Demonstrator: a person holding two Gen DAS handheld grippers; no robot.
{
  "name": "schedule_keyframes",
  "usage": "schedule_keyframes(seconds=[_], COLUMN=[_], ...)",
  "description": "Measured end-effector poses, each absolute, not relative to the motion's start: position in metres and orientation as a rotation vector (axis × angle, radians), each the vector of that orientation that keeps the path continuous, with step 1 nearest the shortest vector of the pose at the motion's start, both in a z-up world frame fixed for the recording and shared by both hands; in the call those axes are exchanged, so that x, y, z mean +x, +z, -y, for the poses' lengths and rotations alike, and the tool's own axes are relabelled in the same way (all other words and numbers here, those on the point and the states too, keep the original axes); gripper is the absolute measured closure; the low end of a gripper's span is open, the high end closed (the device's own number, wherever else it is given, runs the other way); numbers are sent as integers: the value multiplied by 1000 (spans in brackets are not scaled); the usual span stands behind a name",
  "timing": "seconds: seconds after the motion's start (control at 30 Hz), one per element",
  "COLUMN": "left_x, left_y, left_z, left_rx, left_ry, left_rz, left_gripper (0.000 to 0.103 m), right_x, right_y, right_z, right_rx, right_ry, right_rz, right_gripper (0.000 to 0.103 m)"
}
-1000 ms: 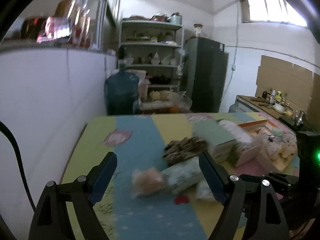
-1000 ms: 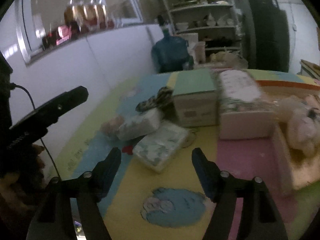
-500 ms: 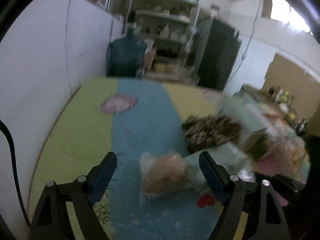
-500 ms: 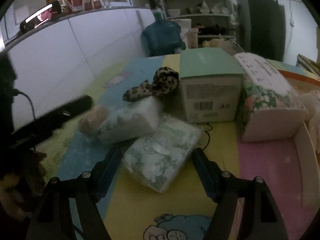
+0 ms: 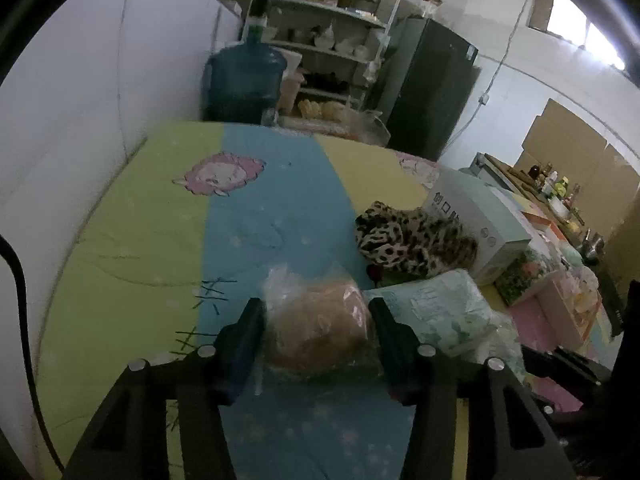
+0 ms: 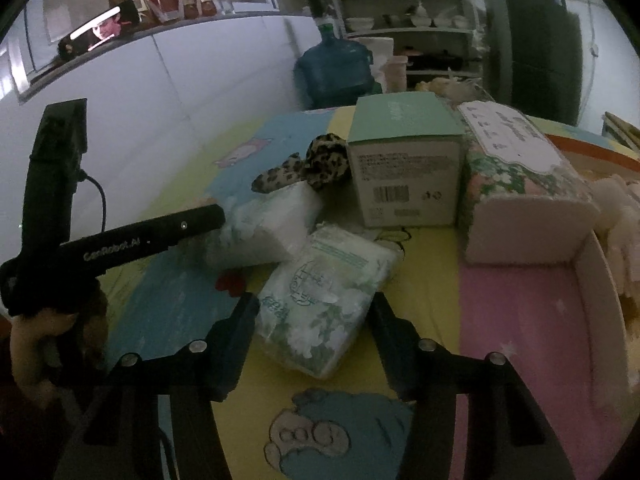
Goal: Organize soft objects
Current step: 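Grasp the bagged bread roll with the left gripper while the right grasps the white-green packet, then carry the bread roll in the left gripper while the right carries the packet to the tray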
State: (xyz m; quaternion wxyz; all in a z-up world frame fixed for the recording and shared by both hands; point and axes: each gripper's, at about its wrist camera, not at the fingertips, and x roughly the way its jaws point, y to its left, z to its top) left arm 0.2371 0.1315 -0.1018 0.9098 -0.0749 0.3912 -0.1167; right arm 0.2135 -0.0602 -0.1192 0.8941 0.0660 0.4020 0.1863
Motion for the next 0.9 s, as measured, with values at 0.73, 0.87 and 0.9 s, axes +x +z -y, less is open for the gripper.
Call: schedule_keyframes(seconds=[0.73, 0.87, 0.9], left_x=[162, 161, 161], left_y=[-22, -13, -12], left_z=[-77, -43, -36], left_rx=[-50, -46, -45], left_ry=[-288, -348, -360], left_rz=[-542, -517, -512], left_gripper=[51, 51, 51], right_x=[157, 149, 148], right_y=[-63, -51, -48], right_z=[110, 133, 141], right_rx=[148, 156, 159], right_ry=[388, 355, 342], right_rz=[-634, -597, -587], right_gripper=[46, 46, 46])
